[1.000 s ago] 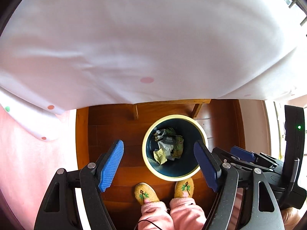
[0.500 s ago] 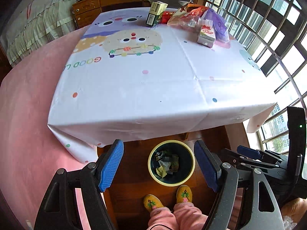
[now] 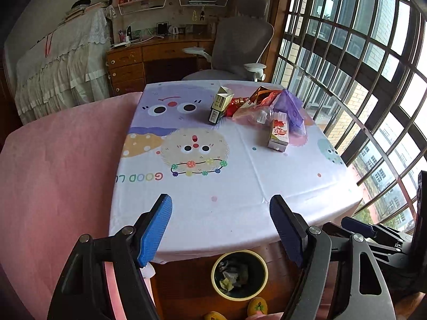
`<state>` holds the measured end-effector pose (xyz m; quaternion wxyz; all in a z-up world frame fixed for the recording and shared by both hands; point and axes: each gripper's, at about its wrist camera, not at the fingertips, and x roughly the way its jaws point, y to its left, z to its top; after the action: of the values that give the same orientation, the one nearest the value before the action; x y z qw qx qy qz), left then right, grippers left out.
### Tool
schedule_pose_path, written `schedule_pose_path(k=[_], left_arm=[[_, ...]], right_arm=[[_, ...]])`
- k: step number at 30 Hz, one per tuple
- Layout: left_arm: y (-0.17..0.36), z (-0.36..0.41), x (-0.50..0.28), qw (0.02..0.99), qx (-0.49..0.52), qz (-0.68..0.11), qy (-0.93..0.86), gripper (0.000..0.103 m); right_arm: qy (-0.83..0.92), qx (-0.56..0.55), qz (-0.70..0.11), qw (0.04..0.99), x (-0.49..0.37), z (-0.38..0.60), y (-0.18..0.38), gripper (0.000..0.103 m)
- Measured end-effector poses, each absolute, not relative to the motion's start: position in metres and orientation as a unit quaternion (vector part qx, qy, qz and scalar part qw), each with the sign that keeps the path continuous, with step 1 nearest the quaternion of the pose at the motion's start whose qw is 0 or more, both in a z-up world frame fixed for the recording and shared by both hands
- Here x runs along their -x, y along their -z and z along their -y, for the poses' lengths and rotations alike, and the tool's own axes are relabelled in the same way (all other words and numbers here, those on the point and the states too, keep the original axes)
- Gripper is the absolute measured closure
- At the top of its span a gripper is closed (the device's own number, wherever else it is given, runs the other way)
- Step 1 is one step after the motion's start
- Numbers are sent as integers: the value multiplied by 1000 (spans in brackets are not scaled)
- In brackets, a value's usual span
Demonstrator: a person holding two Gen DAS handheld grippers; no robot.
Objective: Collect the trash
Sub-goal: 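Move both tools back up toward the trash on the table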
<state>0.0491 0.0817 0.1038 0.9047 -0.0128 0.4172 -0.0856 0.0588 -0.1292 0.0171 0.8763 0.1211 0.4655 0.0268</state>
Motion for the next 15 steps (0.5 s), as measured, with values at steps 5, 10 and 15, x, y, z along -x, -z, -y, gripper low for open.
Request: schedule_pose_path(k=[5, 10, 15], left_arm=[[-127, -80, -85, 905, 4, -417, 85, 26], [-137, -72, -137, 900, -1, -427, 85, 26], [-135, -62, -201, 902, -7, -425, 70, 26]], right_arm=[[-23, -115, -453, 884, -94, 133, -51, 53], [-28, -139, -457, 878, -149, 151, -71, 53], [-40, -185, -468, 863, -230, 185, -76, 53]])
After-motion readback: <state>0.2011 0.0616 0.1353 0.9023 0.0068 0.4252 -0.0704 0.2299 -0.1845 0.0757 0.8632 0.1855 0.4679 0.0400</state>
